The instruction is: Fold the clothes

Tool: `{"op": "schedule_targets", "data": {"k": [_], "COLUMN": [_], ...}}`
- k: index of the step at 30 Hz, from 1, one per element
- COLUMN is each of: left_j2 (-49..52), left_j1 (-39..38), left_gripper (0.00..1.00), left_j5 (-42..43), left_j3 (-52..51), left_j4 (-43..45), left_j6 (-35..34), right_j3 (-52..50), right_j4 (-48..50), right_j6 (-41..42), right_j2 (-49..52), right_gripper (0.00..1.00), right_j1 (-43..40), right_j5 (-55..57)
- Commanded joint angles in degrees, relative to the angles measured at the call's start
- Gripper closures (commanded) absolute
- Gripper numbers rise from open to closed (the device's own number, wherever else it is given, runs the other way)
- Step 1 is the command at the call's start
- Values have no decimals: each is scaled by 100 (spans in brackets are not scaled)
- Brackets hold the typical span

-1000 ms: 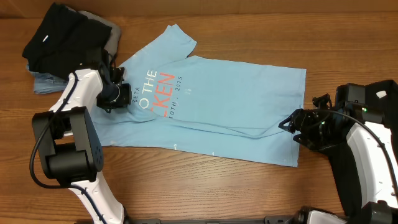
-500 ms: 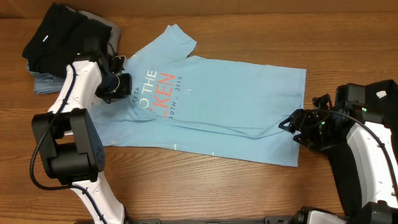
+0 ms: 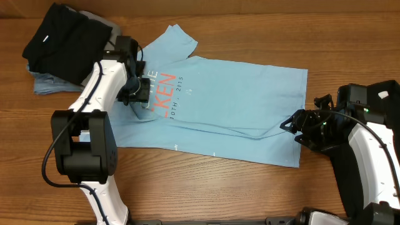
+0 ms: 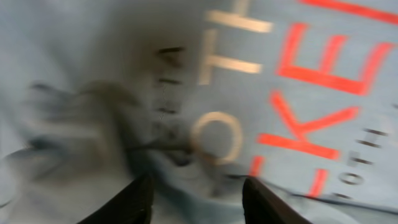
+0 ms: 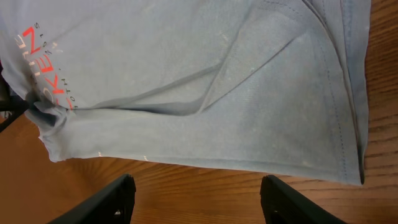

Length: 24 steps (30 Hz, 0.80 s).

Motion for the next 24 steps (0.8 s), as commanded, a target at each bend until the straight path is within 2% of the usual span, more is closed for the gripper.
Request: {"op": "schedule_targets", "data": {"k": [1,7,14,24], "left_j2": [-149,24,76,245], "left_j1": [122,96,-57,-170], "left_gripper": [56,57,57,60], "left_j5": [-678,-608,24,-61], "left_j3": [116,39,-33,-330], "left_j4": [17,155,605,780], "left_j6": [-487,-501,-332,-216], "right_j3": [144,144,144,144], "right_j4": [31,24,24,26], "right_j6": [-37,-37,-35,-13], "right_j2": [-68,-68,-68,-68], "right_gripper": [32,32,32,32], "right_j1": [22,22,22,22], "right_j5": [-46,-46,-46,-46]}}
